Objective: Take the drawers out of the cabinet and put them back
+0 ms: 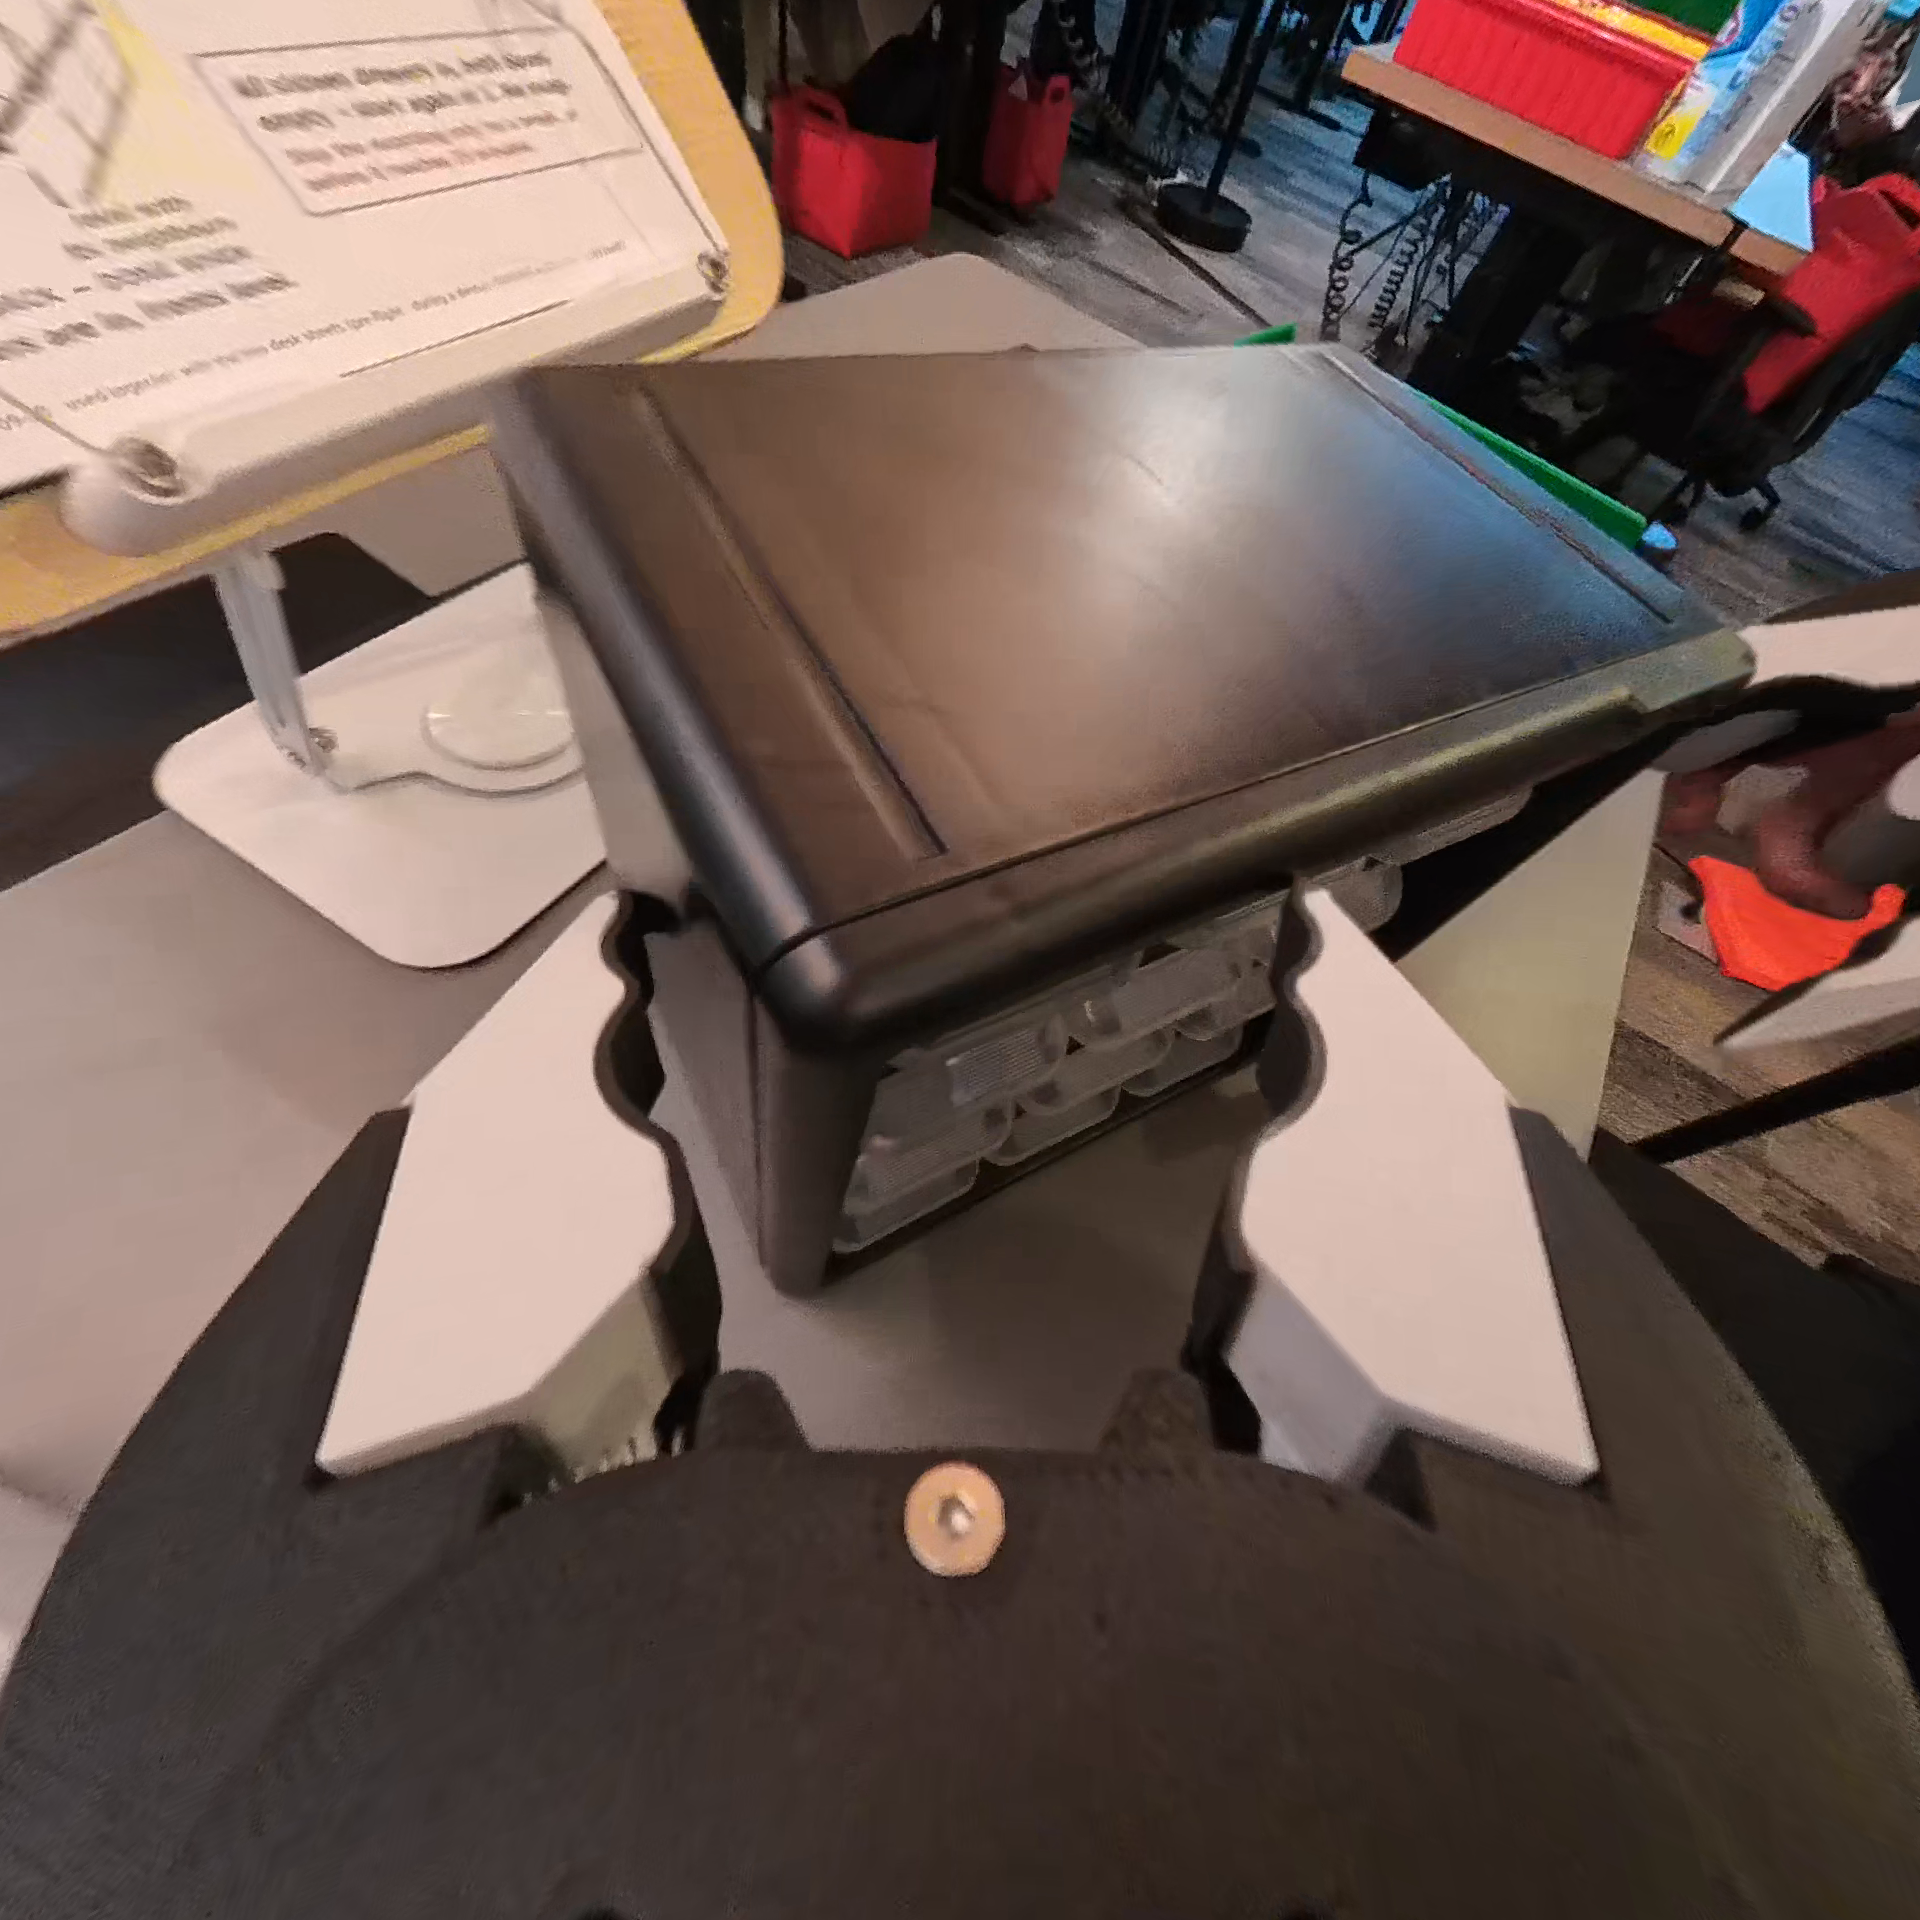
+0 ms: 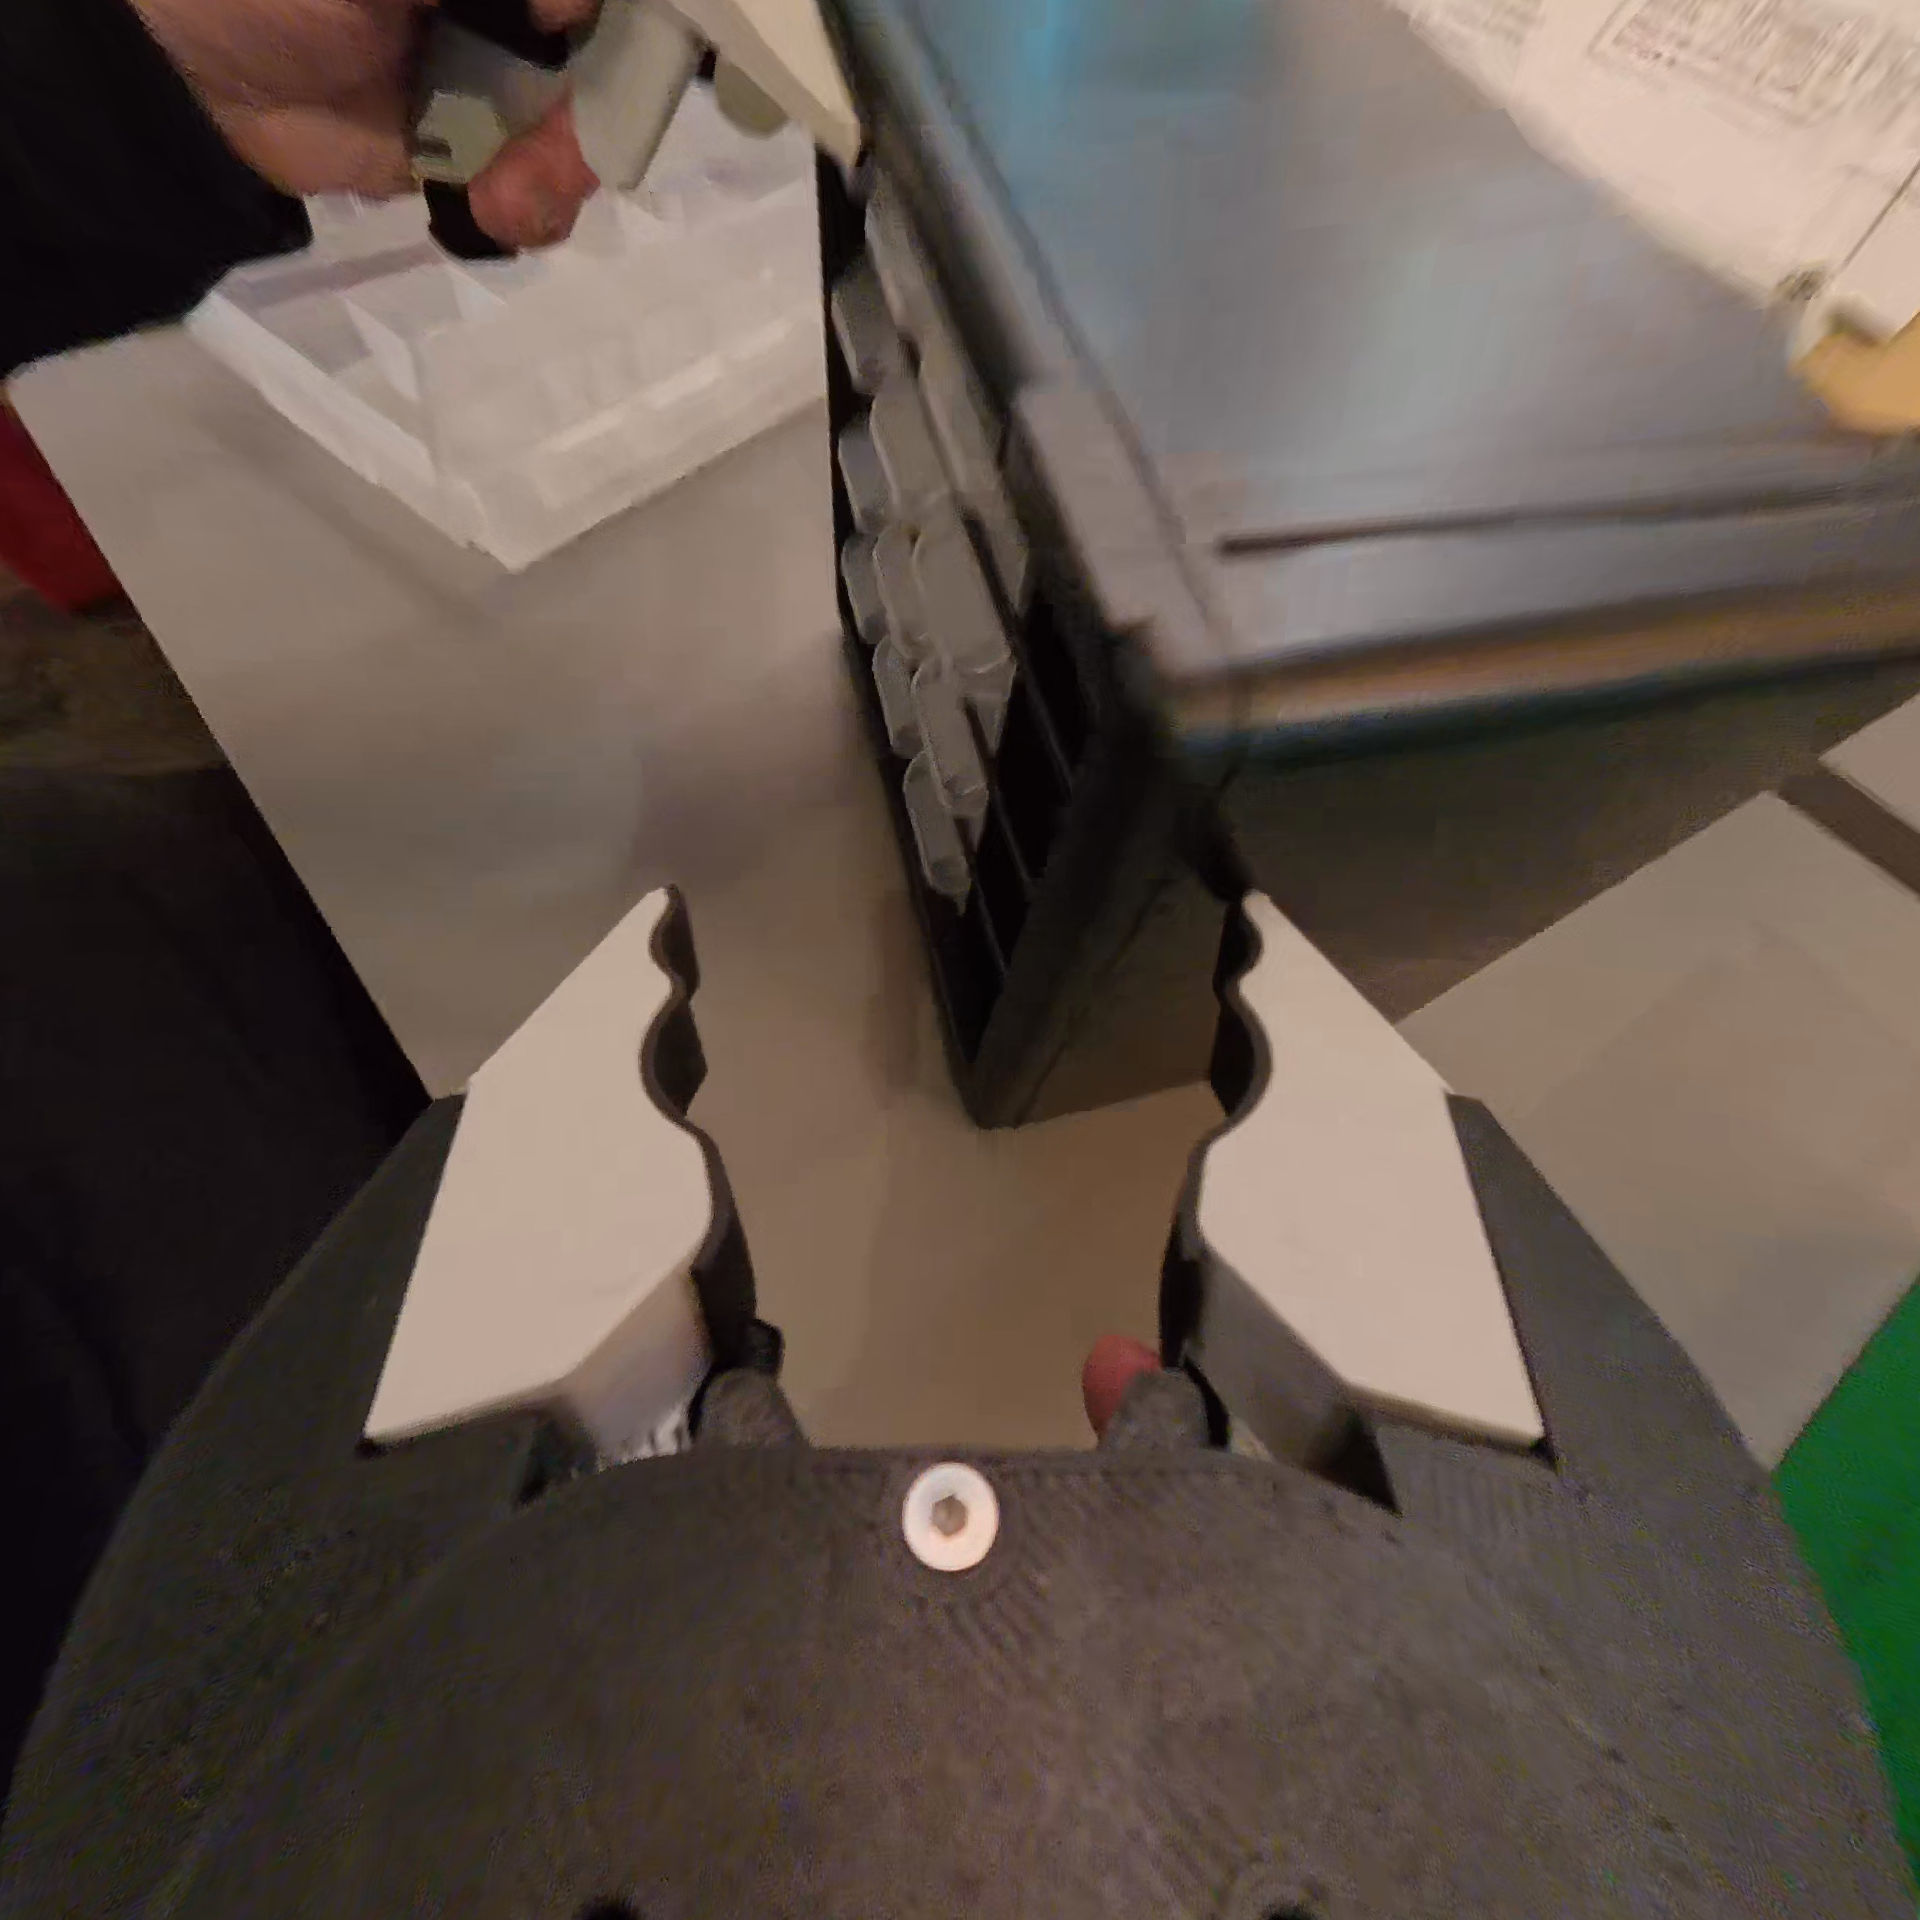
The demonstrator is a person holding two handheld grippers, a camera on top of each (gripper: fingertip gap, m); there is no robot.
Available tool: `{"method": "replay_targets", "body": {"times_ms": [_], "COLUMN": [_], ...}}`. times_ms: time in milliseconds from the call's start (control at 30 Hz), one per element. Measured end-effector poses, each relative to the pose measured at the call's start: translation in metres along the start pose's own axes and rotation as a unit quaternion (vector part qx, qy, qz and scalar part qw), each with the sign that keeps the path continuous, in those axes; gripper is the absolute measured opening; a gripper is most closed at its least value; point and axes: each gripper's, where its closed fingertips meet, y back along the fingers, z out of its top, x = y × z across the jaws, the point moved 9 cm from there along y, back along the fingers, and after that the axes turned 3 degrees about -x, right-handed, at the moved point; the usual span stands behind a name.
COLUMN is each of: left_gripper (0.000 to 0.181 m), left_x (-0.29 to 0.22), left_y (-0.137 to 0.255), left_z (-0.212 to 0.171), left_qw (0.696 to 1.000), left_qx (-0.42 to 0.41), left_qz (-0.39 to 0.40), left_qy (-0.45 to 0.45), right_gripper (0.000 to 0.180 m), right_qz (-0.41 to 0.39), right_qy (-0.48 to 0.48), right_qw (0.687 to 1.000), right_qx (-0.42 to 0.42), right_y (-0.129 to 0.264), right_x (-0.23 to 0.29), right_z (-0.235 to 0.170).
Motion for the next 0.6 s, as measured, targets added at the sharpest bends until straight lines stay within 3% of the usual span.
{"method": "replay_targets", "body": {"times_ms": [67, 167, 233, 333, 467, 600], "left_gripper": [0.108, 0.093, 0.081, 0.060, 0.054, 0.053], "left_x": [0.003, 0.010, 0.021, 0.036, 0.034, 0.038], "left_y": [0.023, 0.070, 0.102, 0.136, 0.150, 0.131], "left_z": [0.005, 0.002, -0.014, -0.052, -0.085, -0.121], "left_qw": [0.999, 0.996, 0.988, 0.961, 0.940, 0.921], "left_qx": [-0.020, -0.013, 0.035, 0.139, 0.183, 0.261], "left_qz": [0.026, 0.086, 0.152, 0.233, 0.276, 0.265], "left_qy": [-0.010, -0.015, -0.015, 0.053, 0.086, 0.116], "right_gripper": [0.087, 0.089, 0.086, 0.076, 0.077, 0.072], "right_qz": [-0.006, -0.036, -0.068, -0.107, -0.110, -0.084], "right_qy": [0.004, 0.011, 0.042, 0.072, 0.061, 0.036], "right_qw": [0.999, 0.994, 0.990, 0.980, 0.981, 0.991], "right_qx": [-0.044, -0.105, -0.113, -0.150, -0.151, -0.099], "right_y": [0.016, 0.037, 0.039, 0.031, -0.002, -0.038], "right_x": [-0.012, -0.036, -0.053, -0.076, -0.104, -0.119], "right_z": [0.015, 0.043, 0.061, 0.089, 0.111, 0.107]}}
